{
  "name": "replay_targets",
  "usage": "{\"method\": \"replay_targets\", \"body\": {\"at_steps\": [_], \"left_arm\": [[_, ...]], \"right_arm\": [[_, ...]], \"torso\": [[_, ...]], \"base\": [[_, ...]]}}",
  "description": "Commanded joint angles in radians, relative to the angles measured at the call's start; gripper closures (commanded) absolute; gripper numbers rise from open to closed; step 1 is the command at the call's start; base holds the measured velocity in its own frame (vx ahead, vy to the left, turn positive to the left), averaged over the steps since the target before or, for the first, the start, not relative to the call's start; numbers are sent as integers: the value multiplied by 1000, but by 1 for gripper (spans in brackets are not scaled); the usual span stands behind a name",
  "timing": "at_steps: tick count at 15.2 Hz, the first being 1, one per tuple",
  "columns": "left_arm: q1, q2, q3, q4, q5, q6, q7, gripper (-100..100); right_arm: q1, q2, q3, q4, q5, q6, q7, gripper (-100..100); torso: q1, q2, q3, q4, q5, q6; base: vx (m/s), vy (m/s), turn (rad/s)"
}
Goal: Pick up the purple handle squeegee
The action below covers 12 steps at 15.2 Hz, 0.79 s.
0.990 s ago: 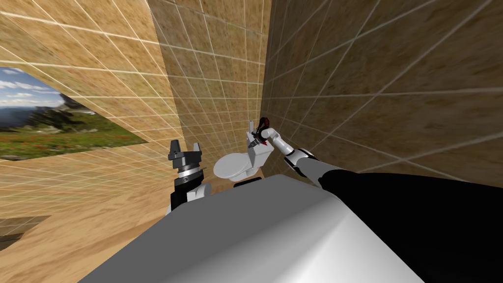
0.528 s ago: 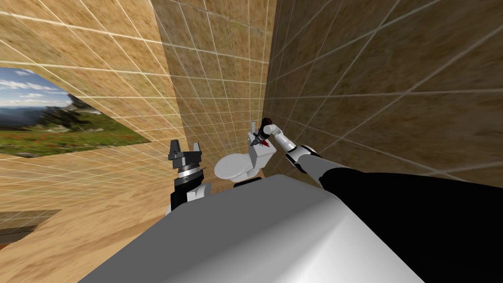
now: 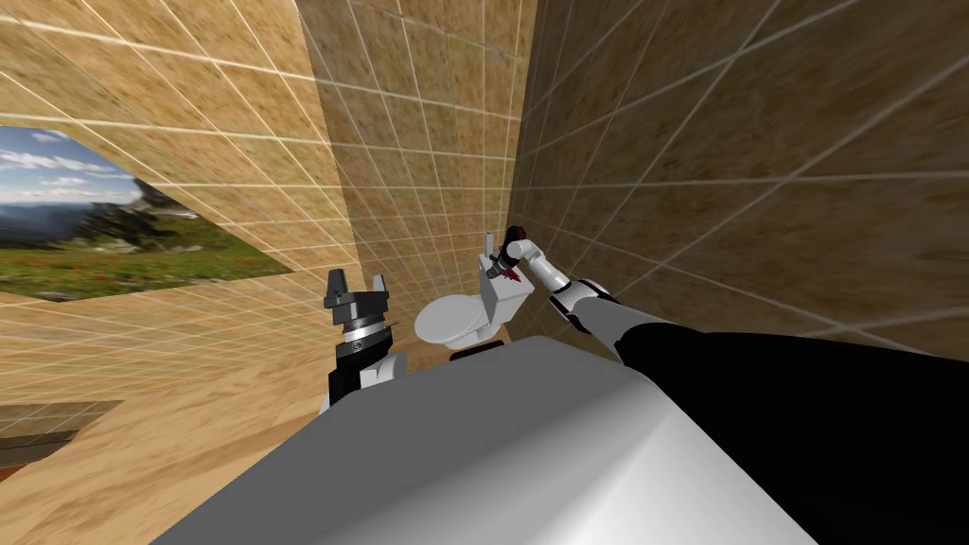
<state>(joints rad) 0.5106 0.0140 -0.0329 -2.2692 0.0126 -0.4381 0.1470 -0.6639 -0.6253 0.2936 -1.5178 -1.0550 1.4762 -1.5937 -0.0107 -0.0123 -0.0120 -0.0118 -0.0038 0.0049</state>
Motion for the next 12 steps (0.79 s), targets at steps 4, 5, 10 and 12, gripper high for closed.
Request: {"method": "replay_targets", "body": {"at_steps": [4, 5, 10, 12], "left_arm": [[0, 0, 0, 0, 0, 0, 0, 0], [0, 0, 0, 0, 0, 0, 0, 0], [0, 0, 0, 0, 0, 0, 0, 0], [0, 0, 0, 0, 0, 0, 0, 0]], "right_arm": [[42, 32, -25, -35, 74, 18, -50, -100], [49, 38, -29, -41, 86, 21, -57, -100], [91, 63, -54, -79, 162, 45, -110, -100], [97, 53, -57, -86, 181, 59, -131, -100]], "torso": [[-3, -5, -3, -1, -1, 0], [-4, -7, -4, -2, -1, 0], [-4, -7, -4, -2, -1, 0], [-4, -5, -3, -1, -1, 0]], "base": [[80, -41, 69], [114, -56, 64], [90, -47, 59], [15, -32, 84]]}}
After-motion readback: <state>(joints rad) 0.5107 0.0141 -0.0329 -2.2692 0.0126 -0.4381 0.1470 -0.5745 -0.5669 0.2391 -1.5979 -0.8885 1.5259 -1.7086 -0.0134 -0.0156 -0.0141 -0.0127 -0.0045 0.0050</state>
